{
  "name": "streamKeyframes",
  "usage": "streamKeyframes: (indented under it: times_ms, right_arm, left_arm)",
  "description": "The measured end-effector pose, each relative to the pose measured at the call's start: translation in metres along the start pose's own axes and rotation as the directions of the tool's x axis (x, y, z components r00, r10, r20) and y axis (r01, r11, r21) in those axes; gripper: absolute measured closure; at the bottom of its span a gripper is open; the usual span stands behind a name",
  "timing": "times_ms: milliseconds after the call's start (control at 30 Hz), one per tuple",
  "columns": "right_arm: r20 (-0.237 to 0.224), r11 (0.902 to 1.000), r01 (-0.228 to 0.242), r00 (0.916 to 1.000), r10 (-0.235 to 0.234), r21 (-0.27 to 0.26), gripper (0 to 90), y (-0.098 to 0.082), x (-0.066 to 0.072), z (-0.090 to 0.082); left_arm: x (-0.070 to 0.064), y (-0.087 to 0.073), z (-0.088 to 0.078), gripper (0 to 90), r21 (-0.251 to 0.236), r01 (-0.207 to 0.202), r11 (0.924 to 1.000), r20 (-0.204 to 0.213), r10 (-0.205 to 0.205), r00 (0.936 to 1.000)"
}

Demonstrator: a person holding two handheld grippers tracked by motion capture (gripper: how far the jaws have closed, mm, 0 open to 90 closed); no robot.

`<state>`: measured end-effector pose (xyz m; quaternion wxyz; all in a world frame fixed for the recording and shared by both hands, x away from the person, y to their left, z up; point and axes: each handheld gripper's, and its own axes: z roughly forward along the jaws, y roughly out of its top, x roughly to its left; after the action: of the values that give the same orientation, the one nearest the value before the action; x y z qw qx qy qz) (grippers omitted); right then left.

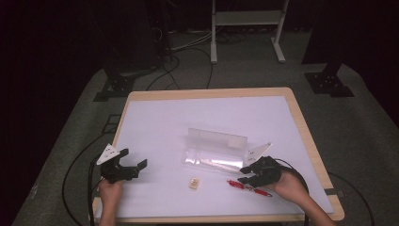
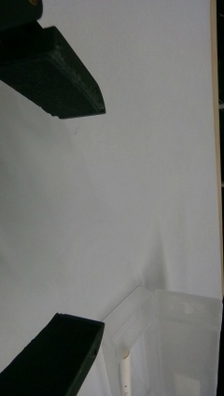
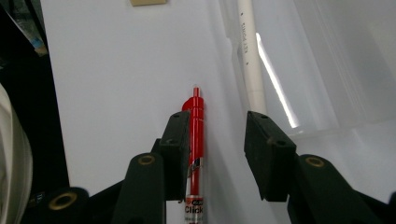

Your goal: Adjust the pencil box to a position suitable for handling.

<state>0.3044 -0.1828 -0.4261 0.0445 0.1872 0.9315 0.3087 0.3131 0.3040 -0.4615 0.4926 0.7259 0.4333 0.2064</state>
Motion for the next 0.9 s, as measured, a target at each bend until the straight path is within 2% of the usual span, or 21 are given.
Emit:
streamKeyframes:
  times_ms: [200, 333, 767, 900]
  right_arm:
    - [-0.006, 1.0000, 0.007, 1.0000, -0.007, 0.001, 61.8, -0.009, 0.005, -0.001]
    - [-0.012, 0.9999, -0.007, 0.9999, 0.007, 0.010, 63.0, -0.015, 0.008, -0.001]
    - [-0.023, 0.9993, -0.017, 0.9996, 0.018, 0.034, 68.7, -0.029, 0.010, 0.006]
    - [-0.021, 0.9989, -0.018, 0.9996, 0.019, 0.042, 72.8, -0.032, 0.010, 0.008]
  left_arm:
    - [0.000, 0.000, 0.000, 0.0, 0.000, 0.001, 1.0000, 0.001, -0.001, 1.0000]
    - [0.000, 0.000, 0.000, 0.0, -0.001, 0.001, 1.0000, 0.000, -0.001, 1.0000]
    - [0.000, 0.000, 0.000, 0.0, 0.000, 0.001, 1.0000, -0.001, -0.001, 1.0000]
    - [0.000, 0.000, 0.000, 0.0, -0.001, 0.000, 1.0000, -0.001, 0.000, 1.0000]
